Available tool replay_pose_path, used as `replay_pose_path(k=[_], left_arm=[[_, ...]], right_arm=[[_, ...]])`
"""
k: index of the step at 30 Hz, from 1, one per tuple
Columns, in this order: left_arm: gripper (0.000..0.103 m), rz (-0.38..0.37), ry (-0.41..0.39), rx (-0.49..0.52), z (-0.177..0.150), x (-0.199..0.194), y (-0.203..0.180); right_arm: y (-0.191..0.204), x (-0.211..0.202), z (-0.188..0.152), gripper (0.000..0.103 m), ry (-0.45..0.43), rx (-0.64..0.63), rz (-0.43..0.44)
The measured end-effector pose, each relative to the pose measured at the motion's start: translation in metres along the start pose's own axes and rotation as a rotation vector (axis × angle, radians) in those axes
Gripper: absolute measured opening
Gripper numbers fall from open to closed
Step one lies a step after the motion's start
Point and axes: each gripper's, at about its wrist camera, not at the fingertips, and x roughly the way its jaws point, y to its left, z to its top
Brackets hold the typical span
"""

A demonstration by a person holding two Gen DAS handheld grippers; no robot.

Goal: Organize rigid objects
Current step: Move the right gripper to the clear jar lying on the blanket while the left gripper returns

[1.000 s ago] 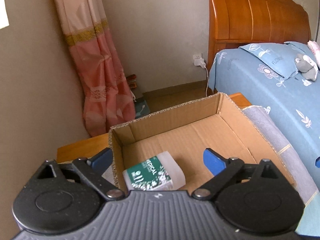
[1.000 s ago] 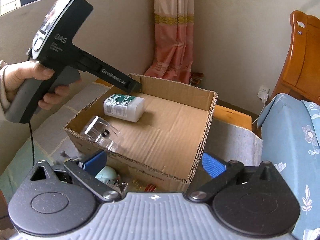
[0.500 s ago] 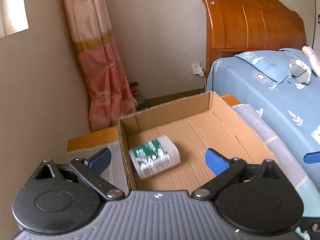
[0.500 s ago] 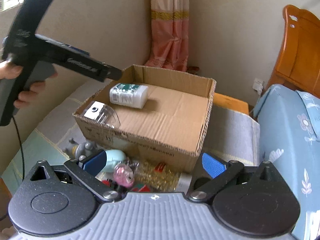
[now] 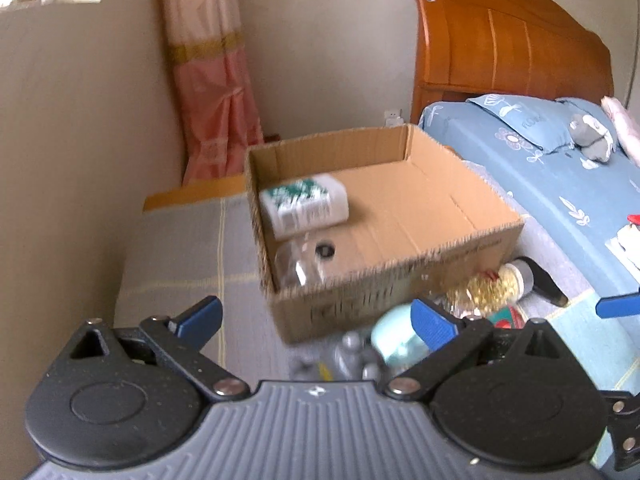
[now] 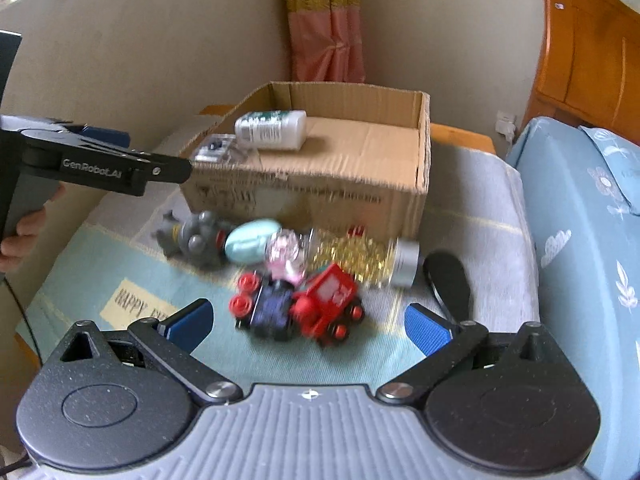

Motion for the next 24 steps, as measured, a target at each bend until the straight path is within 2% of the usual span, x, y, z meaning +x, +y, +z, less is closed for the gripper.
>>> replay_pose_path(k=[5,9,13,17,24], left_arm=[[0.100,0.093,-0.021,-0.040,-0.023,-0.005,0.006],[0.100,0.111,-0.029,-0.027,-0.038,-0.008,0.005],[0.100,0.068,-0.011,-0.042,-0.048,-0.008,0.003],[0.100,0.023,-0.007,-0.016,-0.054,-0.008,-0.003],[0.100,-0.045,-0.039,0.057,-0.058,-0.013,-0.013]], right_arm=[[0.019,-0.005,-0.020,0.103,-0.033,-0.023,-0.010],[0.042,-0.007,-0.031,0.103,-0.033,-0.077,0.016],[0.069,-0.003,-0.038,0.103,-0.040,-0.149,0.011],[0.082,0.011,-0.041,0.103,-0.022,-0.172,-0.018],[0.070,0.027,-0.046,0.103,0.028,-0.123,-0.090]])
